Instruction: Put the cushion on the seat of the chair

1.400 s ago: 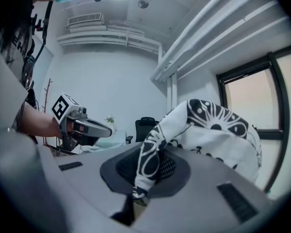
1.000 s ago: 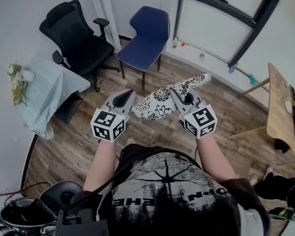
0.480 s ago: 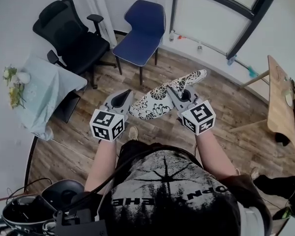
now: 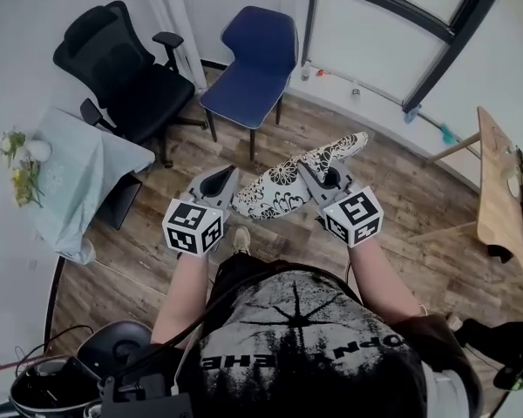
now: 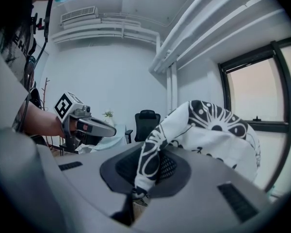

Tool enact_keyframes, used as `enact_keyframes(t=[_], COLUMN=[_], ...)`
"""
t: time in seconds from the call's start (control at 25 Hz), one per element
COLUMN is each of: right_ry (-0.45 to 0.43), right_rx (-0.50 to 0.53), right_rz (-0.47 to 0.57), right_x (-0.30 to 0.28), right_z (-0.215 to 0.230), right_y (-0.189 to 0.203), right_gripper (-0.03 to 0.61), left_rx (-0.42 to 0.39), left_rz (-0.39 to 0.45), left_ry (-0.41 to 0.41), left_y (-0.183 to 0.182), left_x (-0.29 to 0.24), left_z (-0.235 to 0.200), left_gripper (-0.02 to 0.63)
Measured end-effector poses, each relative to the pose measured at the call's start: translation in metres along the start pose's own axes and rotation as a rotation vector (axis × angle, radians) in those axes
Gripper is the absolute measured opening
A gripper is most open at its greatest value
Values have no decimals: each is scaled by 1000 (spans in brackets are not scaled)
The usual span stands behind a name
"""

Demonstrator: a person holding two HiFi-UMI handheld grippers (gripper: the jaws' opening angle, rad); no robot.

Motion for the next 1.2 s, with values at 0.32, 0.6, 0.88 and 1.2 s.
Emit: enact_keyframes(t=[0.32,0.6,0.88,1.2], right_ry=[59,123,179,229], right_rx=[-12,-48,-54,-70], right_rz=[-26,-13,-22,-42], right_x=[-67,-124,-172,-211], right_z=[24,40,52,63], right_y=[-10,-22,-24,-20], right_gripper=[26,26,27,28], left_rx=[-25,-41,-40,-26], left_rz=[-26,-40,-49,-56], left_ry=[75,134,186,229], left_y=[-19,-32,-37,-32], left_x=[-34,-60,-85,-101], left_z=[-63,-123,-172,-211], left_gripper=[17,17,17,17])
Point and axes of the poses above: the fingertips, and each gripper's own axes: x backward along the fingers, z to its right, y out of its underside, the point moved 1 cm from there along x, backward along the fingers
